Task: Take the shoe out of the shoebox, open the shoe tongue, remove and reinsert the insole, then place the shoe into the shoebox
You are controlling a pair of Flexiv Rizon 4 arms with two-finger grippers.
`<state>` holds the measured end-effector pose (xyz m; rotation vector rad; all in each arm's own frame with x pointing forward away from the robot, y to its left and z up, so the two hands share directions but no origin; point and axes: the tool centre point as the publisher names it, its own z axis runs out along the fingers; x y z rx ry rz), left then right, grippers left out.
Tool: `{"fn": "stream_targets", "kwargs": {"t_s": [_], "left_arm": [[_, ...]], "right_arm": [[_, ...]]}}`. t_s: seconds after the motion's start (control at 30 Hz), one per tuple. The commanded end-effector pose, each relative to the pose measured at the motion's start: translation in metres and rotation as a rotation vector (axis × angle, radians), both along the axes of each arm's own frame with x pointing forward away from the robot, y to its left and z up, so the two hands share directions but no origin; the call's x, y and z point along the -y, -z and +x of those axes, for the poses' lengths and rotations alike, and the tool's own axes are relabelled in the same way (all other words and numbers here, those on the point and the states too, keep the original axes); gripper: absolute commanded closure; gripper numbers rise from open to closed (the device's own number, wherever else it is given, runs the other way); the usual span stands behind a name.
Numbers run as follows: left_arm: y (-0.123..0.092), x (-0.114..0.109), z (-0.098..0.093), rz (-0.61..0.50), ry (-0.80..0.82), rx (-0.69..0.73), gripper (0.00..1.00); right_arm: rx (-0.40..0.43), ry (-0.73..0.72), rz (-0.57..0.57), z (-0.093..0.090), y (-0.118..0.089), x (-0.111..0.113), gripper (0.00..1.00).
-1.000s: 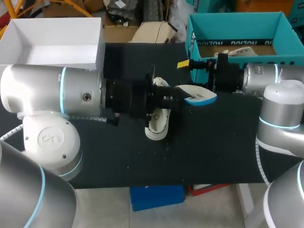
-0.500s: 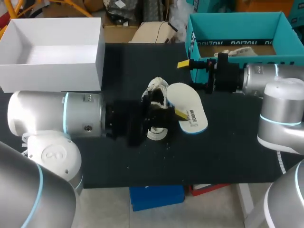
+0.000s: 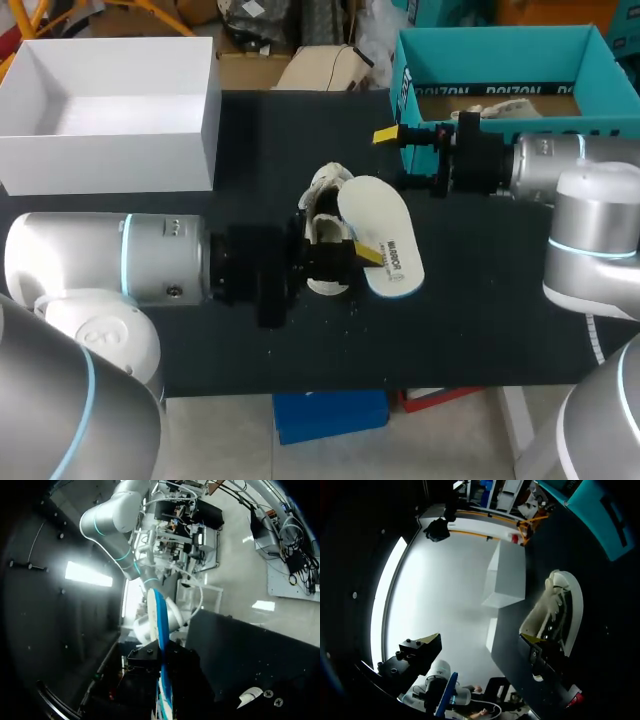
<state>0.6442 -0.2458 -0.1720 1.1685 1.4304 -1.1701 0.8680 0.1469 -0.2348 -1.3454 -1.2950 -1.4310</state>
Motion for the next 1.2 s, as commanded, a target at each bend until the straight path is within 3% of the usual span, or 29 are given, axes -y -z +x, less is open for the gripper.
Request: {"fn": "stream_targets", "kwargs": {"t_s": [0.03, 0.23, 0.43, 0.9, 1.2], "left_arm": [[0.024, 0.003, -0.006, -0.048, 0.017, 0.181, 1.00], [0.058, -0.009, -0.004, -0.154, 0.000, 0.290, 1.00], [0.071, -0.010, 0.007, -0.121, 0.012, 0.359, 1.00], [0.091, -0.027, 0.071, -0.006, -0.007, 0.333, 1.00], [0.091, -0.041, 0.117, 0.019, 0.022, 0.354, 1.00]], "right_arm": [[0.000, 0.003, 0.000, -0.001, 0.001, -0.001, 0.00], [0.000, 0.003, 0.000, -0.001, 0.001, -0.001, 0.00], [0.000, 0.003, 0.000, -0.001, 0.001, -0.001, 0.00], [0.000, 0.003, 0.000, -0.001, 0.001, -0.001, 0.00], [0.000, 0.003, 0.000, -0.001, 0.001, -0.001, 0.00]]}}
